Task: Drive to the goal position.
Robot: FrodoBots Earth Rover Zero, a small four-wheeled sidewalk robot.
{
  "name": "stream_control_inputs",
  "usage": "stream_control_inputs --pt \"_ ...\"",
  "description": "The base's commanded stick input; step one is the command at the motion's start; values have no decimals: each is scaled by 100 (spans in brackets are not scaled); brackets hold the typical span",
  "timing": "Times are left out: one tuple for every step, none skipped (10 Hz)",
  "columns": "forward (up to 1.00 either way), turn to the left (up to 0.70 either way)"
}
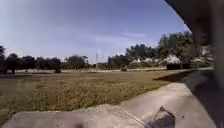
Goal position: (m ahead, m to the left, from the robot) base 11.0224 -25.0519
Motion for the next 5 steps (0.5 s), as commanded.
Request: stream_control_inputs --pt "8 -16" --pt "9 -18" --pt "10 -20" --pt "10 -20" --pt "9 -19"
